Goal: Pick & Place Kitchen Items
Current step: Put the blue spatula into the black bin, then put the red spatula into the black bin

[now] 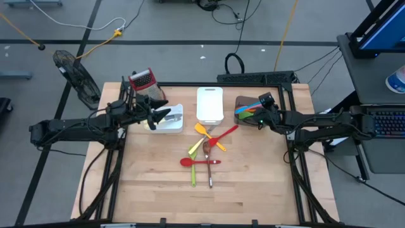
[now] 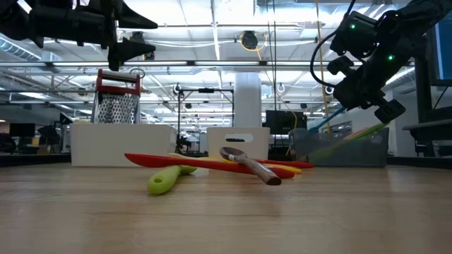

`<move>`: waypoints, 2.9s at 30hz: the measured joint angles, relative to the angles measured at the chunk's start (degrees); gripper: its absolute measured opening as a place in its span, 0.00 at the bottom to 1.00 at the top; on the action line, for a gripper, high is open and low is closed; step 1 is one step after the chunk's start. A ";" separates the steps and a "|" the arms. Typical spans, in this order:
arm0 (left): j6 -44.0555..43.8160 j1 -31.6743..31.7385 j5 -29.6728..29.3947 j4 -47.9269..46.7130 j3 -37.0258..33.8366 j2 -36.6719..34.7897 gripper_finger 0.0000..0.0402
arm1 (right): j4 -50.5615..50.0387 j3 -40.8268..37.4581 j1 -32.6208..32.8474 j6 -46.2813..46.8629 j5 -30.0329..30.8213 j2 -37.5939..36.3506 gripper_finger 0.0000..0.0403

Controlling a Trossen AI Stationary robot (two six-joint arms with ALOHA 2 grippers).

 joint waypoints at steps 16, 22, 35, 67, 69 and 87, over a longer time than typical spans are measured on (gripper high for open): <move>0.57 0.01 0.04 -0.02 0.00 0.02 0.71 | -0.03 0.00 0.02 -1.72 6.67 -0.04 0.30; 0.57 -0.01 0.07 -0.04 0.00 0.02 0.71 | -0.27 0.00 0.42 -3.68 11.06 -2.54 0.32; 1.03 -0.03 1.44 -0.04 0.00 0.02 0.71 | -0.24 0.00 1.29 9.86 15.54 -11.54 0.29; -8.80 -15.04 -4.96 -28.49 18.53 11.50 0.71 | -0.31 0.00 1.27 65.49 -5.33 -22.99 0.30; -9.10 -16.04 -6.40 -32.78 22.05 14.42 0.71 | -0.29 0.00 1.27 65.51 -7.45 -23.49 0.30; -10.99 -20.03 -12.61 -49.43 53.55 46.49 0.71 | -0.29 0.00 1.27 66.01 -16.64 -28.76 0.29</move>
